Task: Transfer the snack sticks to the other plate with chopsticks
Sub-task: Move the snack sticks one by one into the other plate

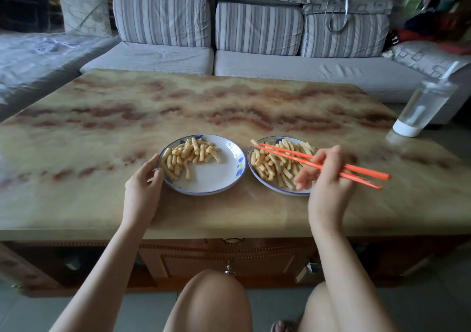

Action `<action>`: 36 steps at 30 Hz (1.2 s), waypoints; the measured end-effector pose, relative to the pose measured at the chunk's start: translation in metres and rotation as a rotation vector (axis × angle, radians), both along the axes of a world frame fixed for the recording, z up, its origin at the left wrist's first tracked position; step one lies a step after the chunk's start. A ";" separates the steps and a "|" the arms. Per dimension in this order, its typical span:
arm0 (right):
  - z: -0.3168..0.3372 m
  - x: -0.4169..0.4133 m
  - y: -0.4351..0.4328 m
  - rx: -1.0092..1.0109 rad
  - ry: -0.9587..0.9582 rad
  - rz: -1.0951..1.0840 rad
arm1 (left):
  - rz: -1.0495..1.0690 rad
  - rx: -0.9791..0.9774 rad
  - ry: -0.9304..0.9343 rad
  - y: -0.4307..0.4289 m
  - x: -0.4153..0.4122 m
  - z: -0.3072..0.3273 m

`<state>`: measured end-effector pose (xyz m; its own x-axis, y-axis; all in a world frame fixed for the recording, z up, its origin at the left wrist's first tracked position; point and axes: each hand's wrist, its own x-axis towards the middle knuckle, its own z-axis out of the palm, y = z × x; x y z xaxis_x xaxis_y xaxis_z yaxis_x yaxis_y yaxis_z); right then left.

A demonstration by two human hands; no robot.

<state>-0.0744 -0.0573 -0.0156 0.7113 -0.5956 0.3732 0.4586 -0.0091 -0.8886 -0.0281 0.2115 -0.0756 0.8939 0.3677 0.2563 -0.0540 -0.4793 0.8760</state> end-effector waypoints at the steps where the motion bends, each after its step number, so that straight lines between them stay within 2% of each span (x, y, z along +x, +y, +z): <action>1: 0.001 -0.002 -0.005 -0.004 -0.018 -0.052 | -0.001 -0.001 -0.001 0.000 0.000 0.000; 7: 0.000 -0.005 -0.024 -0.025 -0.041 -0.219 | -0.006 -0.006 -0.011 -0.001 0.000 0.000; 17: 0.000 -0.010 -0.019 -0.084 -0.041 -0.194 | -0.008 0.007 -0.009 0.000 0.000 0.000; 20: 0.001 -0.009 -0.014 -0.095 -0.053 -0.134 | -0.009 -0.006 -0.005 0.000 -0.002 0.001; 28: -0.010 0.008 0.019 -0.190 0.033 0.202 | 0.003 -0.013 0.001 -0.001 -0.001 0.002; 36: -0.019 0.020 0.041 -0.226 0.128 0.304 | 0.001 -0.019 0.000 -0.001 0.000 0.002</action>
<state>-0.0544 -0.0164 -0.0345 0.8916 -0.2639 0.3680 0.3564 -0.0922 -0.9298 -0.0284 0.2100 -0.0740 0.8935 0.3737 0.2491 -0.0531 -0.4629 0.8848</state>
